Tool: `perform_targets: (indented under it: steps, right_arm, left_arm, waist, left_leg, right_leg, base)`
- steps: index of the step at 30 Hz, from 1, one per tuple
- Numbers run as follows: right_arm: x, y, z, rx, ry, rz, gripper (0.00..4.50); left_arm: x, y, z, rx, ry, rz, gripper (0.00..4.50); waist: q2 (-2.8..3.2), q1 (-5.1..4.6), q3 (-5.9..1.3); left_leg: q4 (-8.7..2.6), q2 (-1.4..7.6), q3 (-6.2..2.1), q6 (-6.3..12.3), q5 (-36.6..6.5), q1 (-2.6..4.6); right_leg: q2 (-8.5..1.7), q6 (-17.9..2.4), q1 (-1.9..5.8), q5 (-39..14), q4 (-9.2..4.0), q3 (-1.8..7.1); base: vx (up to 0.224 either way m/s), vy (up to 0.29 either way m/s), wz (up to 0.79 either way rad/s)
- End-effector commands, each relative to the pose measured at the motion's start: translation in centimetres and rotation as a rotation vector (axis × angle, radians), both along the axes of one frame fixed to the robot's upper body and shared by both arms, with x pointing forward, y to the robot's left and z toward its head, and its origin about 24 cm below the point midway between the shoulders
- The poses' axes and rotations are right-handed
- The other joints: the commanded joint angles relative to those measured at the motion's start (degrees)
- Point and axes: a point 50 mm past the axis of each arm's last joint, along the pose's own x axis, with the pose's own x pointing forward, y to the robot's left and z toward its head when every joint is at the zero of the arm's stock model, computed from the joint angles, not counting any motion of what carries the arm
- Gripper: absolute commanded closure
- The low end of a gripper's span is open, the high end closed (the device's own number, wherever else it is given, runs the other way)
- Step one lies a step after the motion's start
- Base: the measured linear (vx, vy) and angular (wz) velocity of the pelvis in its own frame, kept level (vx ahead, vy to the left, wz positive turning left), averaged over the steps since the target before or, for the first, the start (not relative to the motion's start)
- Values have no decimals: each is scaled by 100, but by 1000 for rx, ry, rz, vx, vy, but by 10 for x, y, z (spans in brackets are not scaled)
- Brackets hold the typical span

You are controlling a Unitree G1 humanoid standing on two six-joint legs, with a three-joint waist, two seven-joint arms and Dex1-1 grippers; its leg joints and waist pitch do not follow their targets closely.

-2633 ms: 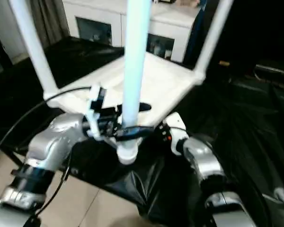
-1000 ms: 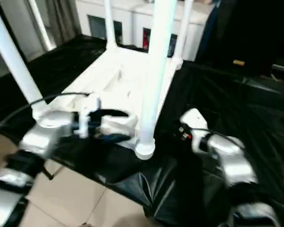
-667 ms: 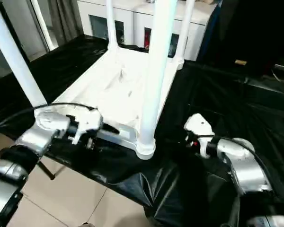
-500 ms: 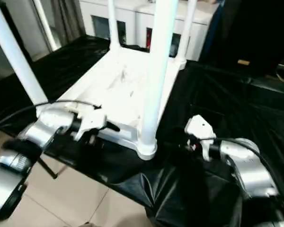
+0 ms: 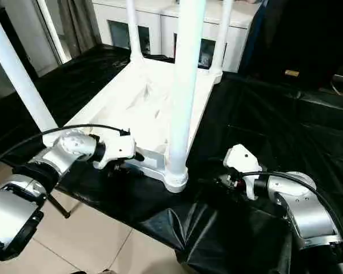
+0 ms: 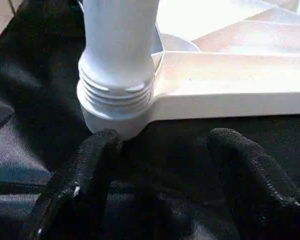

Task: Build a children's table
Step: Rotate table base

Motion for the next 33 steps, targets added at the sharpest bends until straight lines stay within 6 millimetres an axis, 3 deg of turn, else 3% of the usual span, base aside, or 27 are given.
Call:
perform_targets:
  steps: [1, 5, 15, 18, 21, 24, 25, 26, 27, 29, 30, 31, 33]
  right_arm:
    - [-1, 1, 2, -11, -3, 3, 133]
    - [-2, 1, 2, -15, 0, 2, 133]
    - [2, 1, -3, -32, -18, -33, 133]
    - [3, -1, -3, -35, -38, -56, 133]
    - [5, -2, -4, -36, -51, -82, 133]
    - [7, -2, -3, -27, -65, -106, 133]
    - [7, -2, -4, -22, -68, -113, 133]
    - [8, 0, -4, -12, -72, -133, 133]
    - [9, 1, -5, -9, -74, -138, 133]
    - [9, 2, -6, -6, -75, -143, 133]
    - [10, 4, -6, -2, -76, -147, 133]
    - [9, 6, -7, 1, -73, -140, 133]
    - [9, 8, -8, 3, -71, -133, 133]
  left_arm:
    - [3, -1, 4, 9, -13, 6, 279]
    - [2, -1, 2, 13, 28, 10, 307]
    - [-9, 4, -8, 35, 358, -6, 375]
    - [-19, 9, -17, 59, 485, -23, 398]
    - [-19, 7, -23, 5, 470, 48, 419]
    - [-14, 3, -26, -45, 384, 154, 431]
    - [-12, 2, -26, -71, 361, 186, 435]
    - [-9, -1, -25, -118, 322, 241, 438]
    - [-7, -1, -25, -145, 310, 280, 440]
    - [-6, -1, -24, -165, 301, 305, 446]
    - [-4, -1, -23, -174, 274, 316, 447]
    - [-6, 0, -24, -156, 255, 284, 449]
    - [-8, 1, -24, -143, 245, 254, 449]
  waist:
    - [-40, -10, -403]
    - [-32, -6, -401]
    - [-42, -44, -403]
    - [-34, -78, -383]
    - [-53, -92, -369]
    - [-71, -107, -337]
    - [-69, -107, -335]
    - [-111, -130, -328]
    - [-99, -157, -317]
    - [-105, -209, -319]
    - [-155, -248, -317]
    - [-119, -248, -331]
    - [-136, -278, -321]
  left_leg:
    - [-354, 66, -48, 341, -1227, 58]
    - [-351, 66, -44, 362, -1191, 53]
    - [-345, 64, -33, 460, -1001, 35]
    - [-362, 63, -38, 446, -1130, 36]
    - [-367, 70, -34, 446, -1210, 40]
    - [-377, 47, -33, 418, -1507, 76]
    - [-379, 41, -36, 405, -1528, 70]
    - [-395, 32, -52, 382, -1522, 41]
    - [-406, 23, -68, 360, -1545, 18]
    - [-415, 2, -87, 334, -1544, -10]
    - [-412, -22, -102, 336, -1481, -62]
    - [-421, -20, -114, 327, -1445, -70]
    - [-431, -32, -140, 348, -1466, -83]
  right_leg:
    - [-197, -1502, 338, -566, -407, 138]
    - [-199, -1524, 332, -599, -410, 138]
    - [-212, -1681, 342, -326, -383, 135]
    - [-228, -1654, 347, -662, -425, 134]
    - [-227, -1658, 338, -786, -436, 136]
    - [-227, -1417, 306, -1666, -535, 125]
    - [-230, -1346, 306, -1816, -549, 126]
    - [-221, -1198, 316, -2067, -559, 113]
    - [-218, -1057, 314, -2336, -579, 94]
    - [-213, -872, 319, -2595, -604, 77]
    - [-210, -734, 345, -2731, -606, 64]
    - [-216, -694, 351, -2745, -606, 61]
    - [-205, -605, 330, -2786, -633, 58]
  base:
    - [0, 0, 0]
    - [0, 0, 0]
    - [0, 0, 0]
    - [0, 0, 0]
    - [0, 0, 0]
    - [0, 0, 0]
    - [0, 0, 0]
    - [0, 0, 0]
    - [0, 0, 0]
    - [0, 0, 0]
    - [0, 0, 0]
    - [0, 0, 0]
    - [0, 0, 0]
